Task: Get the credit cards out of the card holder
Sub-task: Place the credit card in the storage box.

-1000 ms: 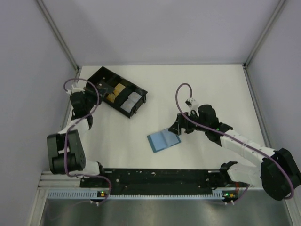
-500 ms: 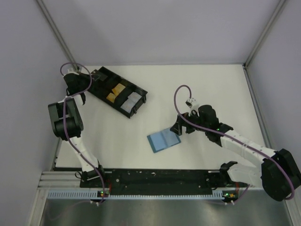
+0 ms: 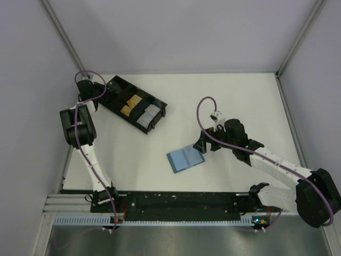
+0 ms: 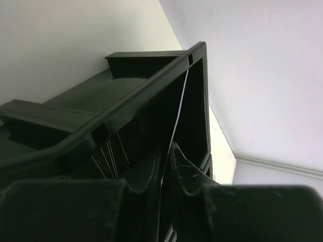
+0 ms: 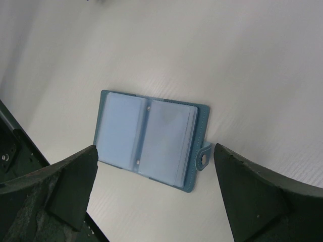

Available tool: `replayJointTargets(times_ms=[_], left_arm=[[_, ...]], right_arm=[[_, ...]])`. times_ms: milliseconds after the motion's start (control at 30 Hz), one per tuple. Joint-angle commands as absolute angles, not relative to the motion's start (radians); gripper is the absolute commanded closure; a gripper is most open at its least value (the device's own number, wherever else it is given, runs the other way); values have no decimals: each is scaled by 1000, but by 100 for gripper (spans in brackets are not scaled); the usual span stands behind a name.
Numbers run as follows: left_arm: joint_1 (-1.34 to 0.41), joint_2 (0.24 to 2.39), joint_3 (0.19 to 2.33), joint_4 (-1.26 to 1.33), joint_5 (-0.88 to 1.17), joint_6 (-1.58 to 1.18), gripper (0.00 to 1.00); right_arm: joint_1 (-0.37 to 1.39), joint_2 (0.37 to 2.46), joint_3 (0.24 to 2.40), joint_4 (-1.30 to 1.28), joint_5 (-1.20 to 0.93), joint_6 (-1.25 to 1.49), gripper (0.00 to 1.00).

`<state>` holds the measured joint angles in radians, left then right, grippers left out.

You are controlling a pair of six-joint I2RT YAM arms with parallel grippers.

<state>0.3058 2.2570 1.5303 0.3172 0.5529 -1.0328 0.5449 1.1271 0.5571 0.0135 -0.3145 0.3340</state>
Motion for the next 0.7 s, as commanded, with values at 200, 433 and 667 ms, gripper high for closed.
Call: replayJointTargets(times_ms=[200, 433, 667], left_arm=[[311, 2247, 1589, 133, 535, -933, 93], [311, 2224, 1552, 167, 528, -940, 92], [310, 2174, 1555, 57, 450, -902, 58]], right_arm=[[540, 1124, 575, 32, -310, 321, 5], [541, 1109, 569, 26, -316, 325, 5], [541, 1095, 572, 8, -308, 328, 5]])
